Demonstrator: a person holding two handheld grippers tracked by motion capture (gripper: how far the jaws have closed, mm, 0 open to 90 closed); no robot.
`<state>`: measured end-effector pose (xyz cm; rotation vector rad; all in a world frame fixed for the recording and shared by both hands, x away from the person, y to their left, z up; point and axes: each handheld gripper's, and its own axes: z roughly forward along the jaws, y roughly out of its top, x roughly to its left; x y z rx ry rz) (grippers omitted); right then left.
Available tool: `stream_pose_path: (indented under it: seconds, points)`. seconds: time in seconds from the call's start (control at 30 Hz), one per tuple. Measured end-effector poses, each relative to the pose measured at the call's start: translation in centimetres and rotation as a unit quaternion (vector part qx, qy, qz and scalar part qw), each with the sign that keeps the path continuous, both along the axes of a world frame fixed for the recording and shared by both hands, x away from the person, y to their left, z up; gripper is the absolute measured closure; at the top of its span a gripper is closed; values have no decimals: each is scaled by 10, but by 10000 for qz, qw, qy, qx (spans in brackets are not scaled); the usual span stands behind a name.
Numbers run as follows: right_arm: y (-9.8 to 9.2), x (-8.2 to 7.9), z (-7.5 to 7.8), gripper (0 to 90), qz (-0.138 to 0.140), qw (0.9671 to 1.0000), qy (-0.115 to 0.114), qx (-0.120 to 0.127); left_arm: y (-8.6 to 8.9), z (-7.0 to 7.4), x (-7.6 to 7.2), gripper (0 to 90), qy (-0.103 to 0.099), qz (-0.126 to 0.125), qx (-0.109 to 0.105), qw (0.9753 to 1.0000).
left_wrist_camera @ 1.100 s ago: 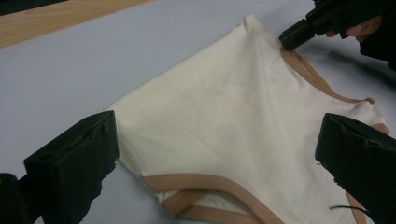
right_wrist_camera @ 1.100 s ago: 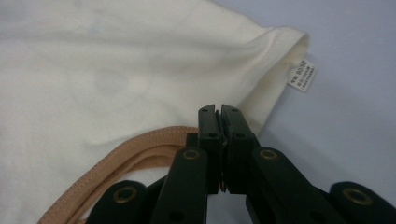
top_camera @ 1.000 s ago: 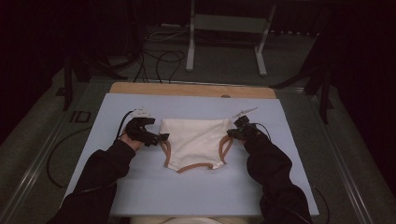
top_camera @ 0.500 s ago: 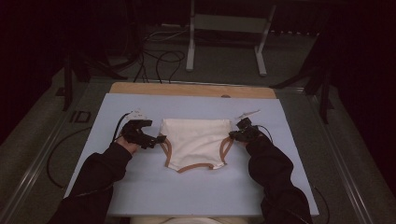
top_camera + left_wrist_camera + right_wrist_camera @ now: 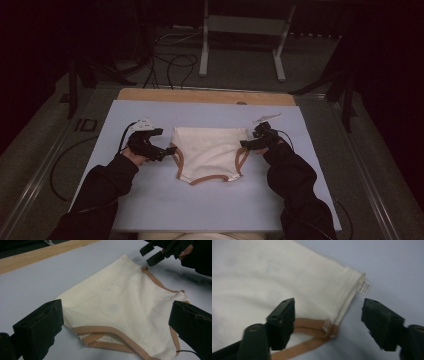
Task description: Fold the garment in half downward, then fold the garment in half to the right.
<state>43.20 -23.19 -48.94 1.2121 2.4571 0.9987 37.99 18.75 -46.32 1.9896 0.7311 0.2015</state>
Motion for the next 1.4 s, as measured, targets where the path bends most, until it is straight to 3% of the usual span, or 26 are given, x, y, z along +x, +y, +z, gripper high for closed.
stream_pose_path:
  seconds: [0.03, 0.1, 0.23, 0.37, 0.8, 1.0, 1.1, 1.27, 1.4]
  points:
    - [2, 0, 4, 171, 0, 9999, -54, 99, -4, 0, -4, 10, -156, -15, 209, 9997]
    - [6, 0, 7, 140, 100, 9997, -109, 189, -7, 1, -8, 10, -181, -119, 263, 9994]
    - [17, 5, 14, 115, 246, 9994, -158, 201, -11, 7, -17, 9, -350, -275, 111, 9989]
    - [32, 11, 23, 101, 365, 9986, -268, 260, -15, 12, -25, 9, -511, -360, 146, 9979]
    - [65, 19, 40, 108, 810, 9951, -540, 147, -16, 12, -37, 9, -491, -555, 191, 9971]
    - [82, 22, 46, 108, 1068, 9925, -581, 103, -23, 16, -46, 9, -605, -761, 213, 9950]
    - [93, 23, 49, 109, 1184, 9913, -569, 108, -28, 19, -52, 9, -817, -818, 244, 9930]
    - [105, 25, 51, 109, 1315, 9898, -544, 90, -31, 17, -55, 9, -858, -907, 228, 9919]
    - [116, 29, 51, 122, 1424, 9884, -517, 93, -37, 11, -57, 9, -804, -1078, 395, 9901]
